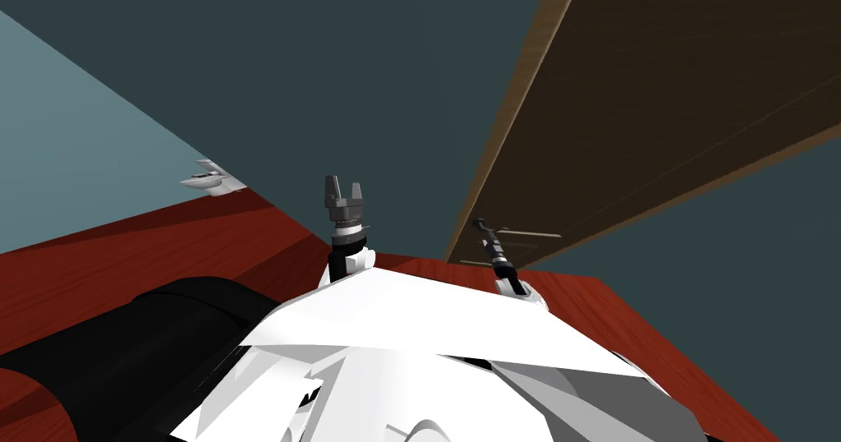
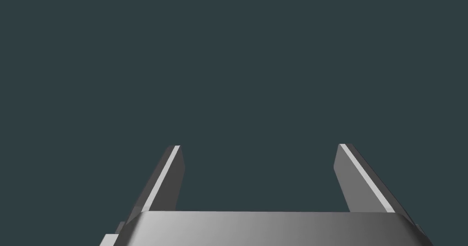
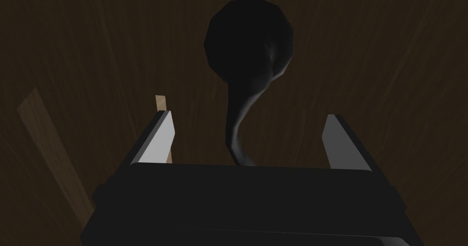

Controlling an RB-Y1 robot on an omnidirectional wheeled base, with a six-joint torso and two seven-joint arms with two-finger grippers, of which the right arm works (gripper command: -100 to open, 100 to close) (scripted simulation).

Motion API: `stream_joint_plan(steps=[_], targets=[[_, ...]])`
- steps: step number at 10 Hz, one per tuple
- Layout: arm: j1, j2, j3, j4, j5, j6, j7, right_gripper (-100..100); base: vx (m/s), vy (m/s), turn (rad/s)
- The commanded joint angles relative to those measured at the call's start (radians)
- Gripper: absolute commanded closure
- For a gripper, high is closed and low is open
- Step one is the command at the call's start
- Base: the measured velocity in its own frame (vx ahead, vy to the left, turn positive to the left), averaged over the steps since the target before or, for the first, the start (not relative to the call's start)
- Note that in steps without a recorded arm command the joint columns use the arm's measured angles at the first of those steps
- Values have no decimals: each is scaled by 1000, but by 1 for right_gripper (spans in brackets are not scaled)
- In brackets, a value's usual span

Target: Pull the door open

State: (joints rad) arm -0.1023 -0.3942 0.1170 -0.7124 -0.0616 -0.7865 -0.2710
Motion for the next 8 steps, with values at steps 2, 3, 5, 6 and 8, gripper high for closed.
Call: stream_joint_plan(steps=[2, 3, 5, 6, 8], targets=[[37, -54, -32, 15, -23, -33, -32, -100, 152, 48, 206], [46, -73, -42, 31, -31, -51, -45, -100, 216, 44, 200], [32, -67, -39, 52, -29, -61, -41, -100, 88, 12, 41], [32, -67, -39, 52, -29, -61, -41, 100, 0, 0, 0], [32, -67, -39, 52, -29, -61, -41, 100, -15, -4, 3]])
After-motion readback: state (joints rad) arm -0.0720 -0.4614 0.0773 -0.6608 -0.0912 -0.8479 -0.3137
